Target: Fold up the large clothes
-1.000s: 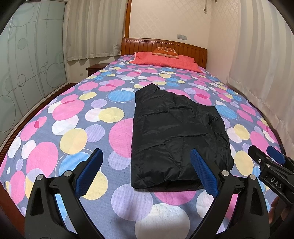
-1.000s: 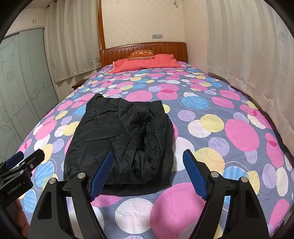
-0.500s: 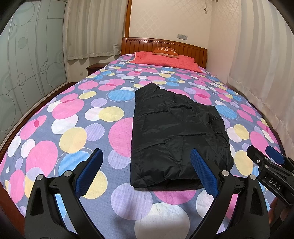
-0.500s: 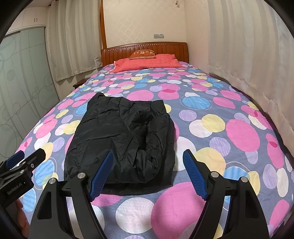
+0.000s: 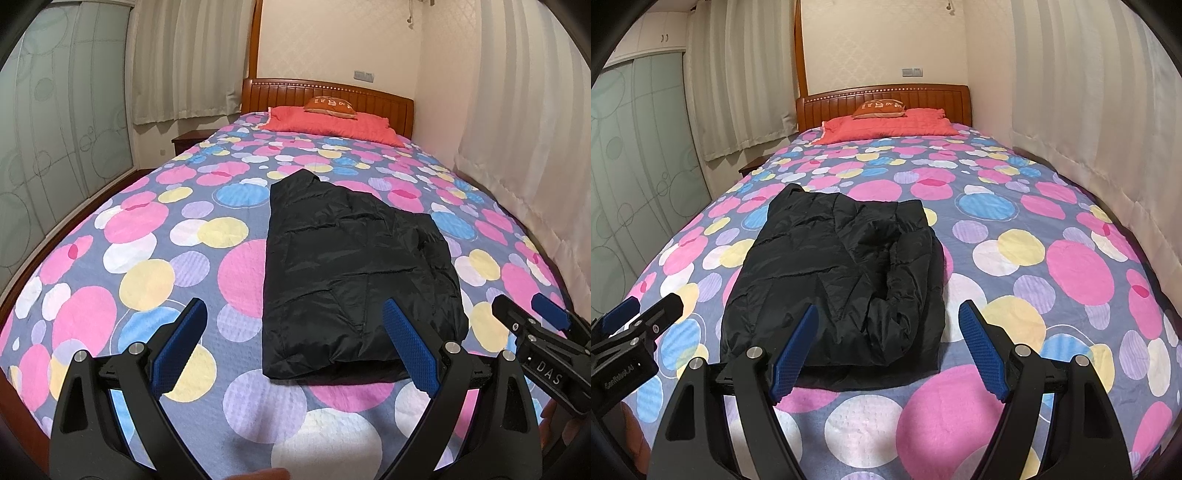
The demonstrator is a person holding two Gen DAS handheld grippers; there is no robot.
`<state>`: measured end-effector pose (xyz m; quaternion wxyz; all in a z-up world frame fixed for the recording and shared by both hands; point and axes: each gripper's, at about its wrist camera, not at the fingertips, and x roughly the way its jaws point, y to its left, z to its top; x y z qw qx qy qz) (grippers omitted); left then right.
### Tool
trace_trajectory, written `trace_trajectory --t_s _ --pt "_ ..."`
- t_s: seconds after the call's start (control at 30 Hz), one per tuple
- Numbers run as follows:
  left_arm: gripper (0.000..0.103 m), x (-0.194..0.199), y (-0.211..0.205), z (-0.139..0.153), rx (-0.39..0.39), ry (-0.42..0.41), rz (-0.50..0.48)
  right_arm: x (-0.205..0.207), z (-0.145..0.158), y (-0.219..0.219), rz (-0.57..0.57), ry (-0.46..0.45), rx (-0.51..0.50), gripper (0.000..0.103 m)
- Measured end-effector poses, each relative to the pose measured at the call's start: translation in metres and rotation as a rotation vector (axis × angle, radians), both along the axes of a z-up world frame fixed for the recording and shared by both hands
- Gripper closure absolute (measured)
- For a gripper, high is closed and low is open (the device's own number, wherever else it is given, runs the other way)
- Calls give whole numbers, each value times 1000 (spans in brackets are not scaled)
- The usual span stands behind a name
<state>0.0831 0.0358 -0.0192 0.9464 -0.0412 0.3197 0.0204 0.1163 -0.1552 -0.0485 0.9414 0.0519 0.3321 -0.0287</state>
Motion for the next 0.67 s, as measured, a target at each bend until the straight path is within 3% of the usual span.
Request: trace_trajectory --t_s 0.17,0.27,0.5,0.67 --pt "2 6 11 -8 -69 31 -19 0 -2 5 1 4 0 26" --pt "2 12 15 -18 -52 81 32 1 -4 7 6 8 -1 26" --pt "2 28 24 -32 -16 70 26 12 -20 -6 3 35 18 26" --pt "2 57 59 -59 13 154 109 26 -40 -44 -73 58 13 26"
